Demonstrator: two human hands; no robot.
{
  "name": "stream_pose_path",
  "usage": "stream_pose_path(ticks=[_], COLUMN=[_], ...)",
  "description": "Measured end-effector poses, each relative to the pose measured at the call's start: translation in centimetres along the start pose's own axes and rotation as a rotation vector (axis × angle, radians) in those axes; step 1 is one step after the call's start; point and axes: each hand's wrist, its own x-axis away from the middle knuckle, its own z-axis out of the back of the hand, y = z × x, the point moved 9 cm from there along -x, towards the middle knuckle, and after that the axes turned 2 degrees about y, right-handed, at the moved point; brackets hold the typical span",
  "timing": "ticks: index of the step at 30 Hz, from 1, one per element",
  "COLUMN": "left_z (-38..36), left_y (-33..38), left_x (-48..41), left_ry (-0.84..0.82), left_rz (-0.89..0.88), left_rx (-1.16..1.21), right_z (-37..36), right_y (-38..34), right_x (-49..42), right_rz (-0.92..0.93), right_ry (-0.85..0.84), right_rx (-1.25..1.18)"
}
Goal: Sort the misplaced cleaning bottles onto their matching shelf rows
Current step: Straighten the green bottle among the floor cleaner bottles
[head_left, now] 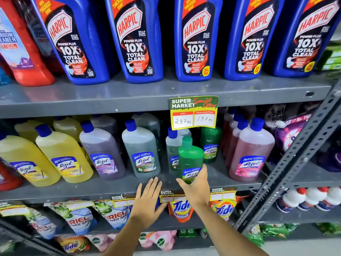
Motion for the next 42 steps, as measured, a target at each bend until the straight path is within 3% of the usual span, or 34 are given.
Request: stream_pose_path(ticks=[11,42], left_z=[0.6,0.3], left_y=[0.4,0.5], left_x=[0.1,0.2], left_ry=[0.012,-0.070], left_rz=[0.012,0.027], left_rx=[0.052,-0.045], right_z=[5.5,4.0], right_y=[4.3,4.2], right_x=[-3.6,-7.0], right_rz=[-0.070,-0.016], right_ry=[0.088,0.003], right_rx=[-0.011,-0.074])
